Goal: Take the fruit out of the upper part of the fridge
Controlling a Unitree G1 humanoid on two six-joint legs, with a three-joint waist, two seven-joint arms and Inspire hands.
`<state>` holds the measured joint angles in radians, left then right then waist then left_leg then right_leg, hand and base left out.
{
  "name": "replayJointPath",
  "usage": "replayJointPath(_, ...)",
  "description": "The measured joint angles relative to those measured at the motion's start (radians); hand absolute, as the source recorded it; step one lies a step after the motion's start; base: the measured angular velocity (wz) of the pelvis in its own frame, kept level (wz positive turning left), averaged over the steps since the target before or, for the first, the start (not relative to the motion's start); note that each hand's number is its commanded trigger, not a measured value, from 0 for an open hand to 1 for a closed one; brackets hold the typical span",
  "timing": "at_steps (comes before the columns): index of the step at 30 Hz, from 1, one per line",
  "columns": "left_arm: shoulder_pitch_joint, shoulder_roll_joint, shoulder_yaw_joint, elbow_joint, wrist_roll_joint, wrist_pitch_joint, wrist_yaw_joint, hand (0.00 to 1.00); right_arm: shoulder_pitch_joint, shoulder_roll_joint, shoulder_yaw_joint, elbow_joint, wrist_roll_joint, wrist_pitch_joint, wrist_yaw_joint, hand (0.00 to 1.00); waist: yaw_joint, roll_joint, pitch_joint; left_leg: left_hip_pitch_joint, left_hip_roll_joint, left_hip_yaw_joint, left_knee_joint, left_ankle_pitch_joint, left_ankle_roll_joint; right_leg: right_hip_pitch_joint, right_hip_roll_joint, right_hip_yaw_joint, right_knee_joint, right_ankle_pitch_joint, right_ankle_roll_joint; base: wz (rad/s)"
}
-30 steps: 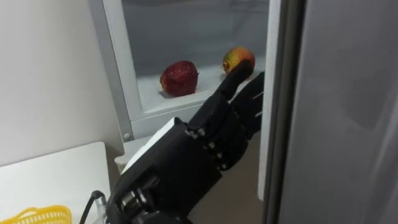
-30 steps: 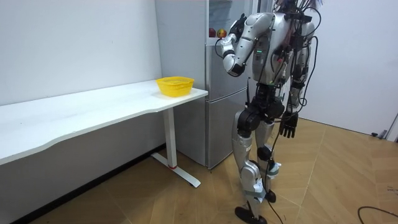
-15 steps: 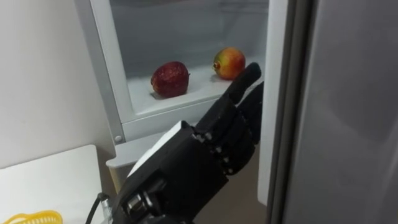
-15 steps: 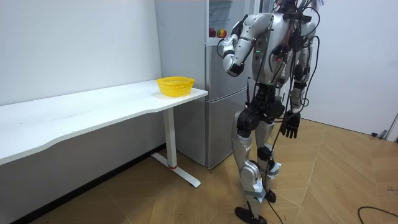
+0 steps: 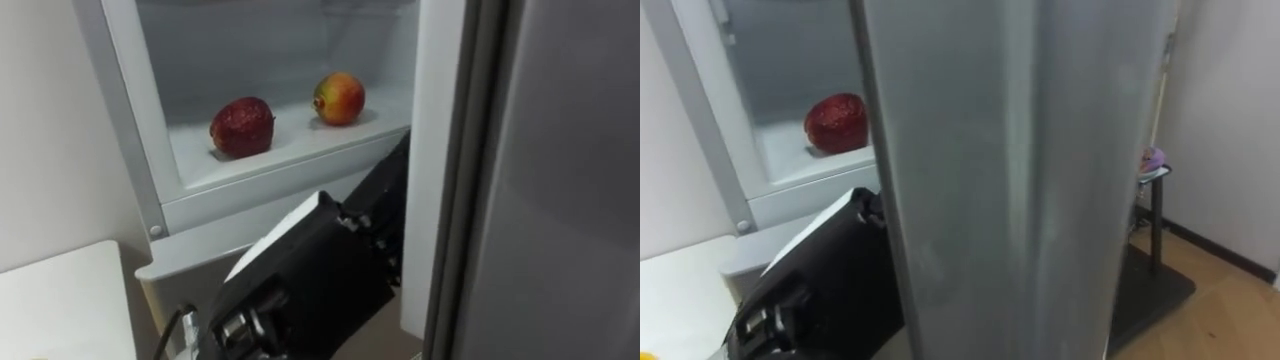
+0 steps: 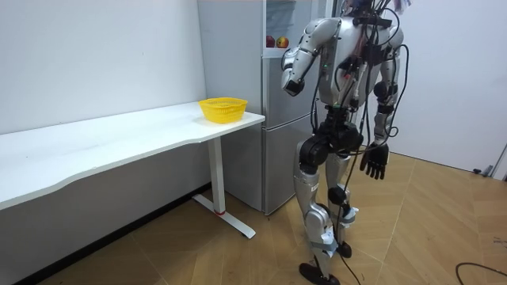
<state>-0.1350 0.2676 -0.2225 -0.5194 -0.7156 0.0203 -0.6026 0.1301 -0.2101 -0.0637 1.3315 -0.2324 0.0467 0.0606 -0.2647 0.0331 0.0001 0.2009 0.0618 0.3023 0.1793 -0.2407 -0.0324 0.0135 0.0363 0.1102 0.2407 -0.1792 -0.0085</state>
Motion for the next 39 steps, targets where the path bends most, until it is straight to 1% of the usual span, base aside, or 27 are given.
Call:
replayJointPath(3, -0.004, -0.005, -0.01, 0.001, -0.002, 0.001, 0.001, 0.0, 0.013, 0.0, 0.0, 0.0, 0.028, 0.0, -0.005, 0.0, -0.01, 0.001, -0.0003, 0.001, 0.0, 0.011, 0.0, 0.0, 0.0, 0.0, 0.0, 0.002, 0.0, 0.0, 0.0, -0.04)
replayJointPath(6, -0.014, -0.008, -0.031, 0.008, -0.034, 0.004, 0.007, 0.0, 0.019, 0.0, 0.001, 0.0, 0.06, 0.0, -0.006, 0.0, -0.015, 0.003, 0.0008, 0.002, 0.0, 0.022, 0.0, 0.0, 0.0, -0.001, 0.0, 0.005, 0.0, 0.0, 0.0, -0.04)
replayJointPath(10, -0.016, -0.013, -0.041, 0.009, -0.04, 0.004, 0.023, 0.0, 0.026, -0.001, 0.002, 0.0, 0.09, -0.002, -0.012, 0.0, -0.02, 0.006, 0.0025, 0.003, 0.0, 0.027, 0.0, 0.0, 0.0, -0.008, 0.006, 0.026, 0.002, 0.0, 0.0, -0.11)
replayJointPath(13, -0.016, -0.011, -0.05, 0.009, -0.046, 0.004, 0.031, 0.0, 0.03, -0.006, 0.002, -0.001, 0.106, -0.001, -0.016, 0.0, -0.035, 0.007, 0.0035, 0.001, -0.001, 0.027, -0.001, 0.0, 0.0, -0.011, 0.006, 0.03, 0.001, 0.0, 0.001, -0.04)
replayJointPath(18, -0.034, -0.005, -0.065, 0.013, -0.061, 0.004, 0.032, 0.0, 0.046, -0.009, 0.002, -0.001, 0.106, -0.002, -0.015, 0.0, -0.044, 0.011, 0.0056, 0.002, 0.0, 0.027, -0.015, 0.0, 0.0, -0.016, 0.01, 0.03, 0.002, 0.0, 0.001, 0.0)
replayJointPath(20, -0.052, -0.004, -0.07, 0.021, -0.062, 0.004, 0.033, 0.0, 0.05, -0.01, 0.002, -0.001, 0.107, -0.002, -0.015, 0.0, -0.044, 0.011, 0.0056, 0.003, 0.0, 0.042, -0.016, 0.0, 0.0, -0.024, 0.011, 0.036, 0.003, 0.0, 0.001, -0.07)
replayJointPath(22, -0.055, -0.004, -0.07, 0.022, -0.062, 0.004, 0.033, 0.0, 0.048, -0.01, 0.002, -0.001, 0.107, -0.002, -0.015, 0.0, -0.044, 0.011, 0.0058, 0.001, 0.001, 0.054, -0.016, 0.0, 0.0, -0.032, 0.014, 0.047, 0.006, 0.001, 0.001, -0.18)
replayJointPath(24, -0.055, -0.001, -0.07, 0.023, -0.062, 0.004, 0.033, 0.0, 0.048, -0.01, 0.002, -0.002, 0.106, -0.002, -0.016, 0.0, -0.046, 0.011, 0.0058, -0.001, 0.001, 0.054, -0.016, 0.0, 0.0, -0.033, 0.016, 0.053, 0.006, 0.002, 0.001, -0.17)
replayJointPath(27, -0.058, 0.0, -0.07, 0.024, -0.072, 0.004, 0.039, 0.0, 0.048, -0.01, 0.001, -0.002, 0.106, -0.002, -0.016, 0.0, -0.06, 0.011, 0.0058, 0.0, 0.001, 0.054, -0.016, 0.0, 0.0, -0.035, 0.016, 0.054, 0.003, 0.002, 0.001, -0.01)
replayJointPath(32, -0.09, 0.003, -0.072, 0.032, -0.073, 0.004, 0.048, 0.0, 0.048, -0.01, 0.002, -0.001, 0.106, -0.002, -0.016, 0.0, -0.062, 0.012, 0.0065, 0.0, 0.003, 0.055, -0.016, 0.0, 0.0, -0.035, 0.018, 0.057, 0.005, 0.005, -0.001, -0.05)
replayJointPath(36, -0.091, 0.003, -0.075, 0.032, -0.078, 0.004, 0.051, 0.0, 0.046, -0.01, 0.002, 0.0, 0.104, -0.001, -0.016, 0.0, -0.062, 0.015, 0.008, 0.0, 0.004, 0.061, -0.016, 0.0, 0.0, -0.033, 0.02, 0.063, 0.006, 0.005, -0.002, -0.04)
replayJointPath(38, -0.091, 0.003, -0.075, 0.032, -0.08, 0.004, 0.051, 0.0, 0.045, -0.01, 0.003, -0.001, 0.104, -0.001, -0.016, 0.0, -0.06, 0.017, 0.0076, -0.003, 0.005, 0.08, -0.016, 0.0, 0.0, -0.038, 0.024, 0.074, 0.007, 0.007, -0.002, -0.12)
replayJointPath(39, -0.091, 0.003, -0.075, 0.032, -0.08, 0.004, 0.051, 0.0, 0.045, -0.01, 0.003, -0.001, 0.104, -0.001, -0.016, 0.0, -0.06, 0.018, 0.0074, -0.005, 0.005, 0.081, -0.016, 0.0, 0.0, -0.039, 0.025, 0.077, 0.007, 0.008, -0.002, -0.11)
